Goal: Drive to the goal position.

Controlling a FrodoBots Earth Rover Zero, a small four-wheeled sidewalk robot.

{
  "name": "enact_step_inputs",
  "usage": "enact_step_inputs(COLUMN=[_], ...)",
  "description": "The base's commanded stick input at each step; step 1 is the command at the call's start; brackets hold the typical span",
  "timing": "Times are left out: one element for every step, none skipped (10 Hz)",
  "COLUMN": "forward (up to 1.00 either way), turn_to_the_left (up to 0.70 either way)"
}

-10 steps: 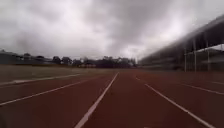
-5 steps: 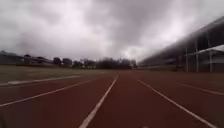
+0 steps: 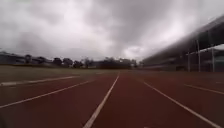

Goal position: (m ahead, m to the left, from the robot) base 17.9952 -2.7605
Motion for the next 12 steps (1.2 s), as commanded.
enact_step_inputs(forward=[0.7, 0.7, 0.7, 0.7, 0.7, 0.7, 0.7, 0.7, 0.7, 0.7, 0.7, 0.7], turn_to_the_left=[0.0, 0.0, 0.0, 0.0, 0.0, 0.0, 0.0, 0.0, 0.0, 0.0, 0.0, 0.0])
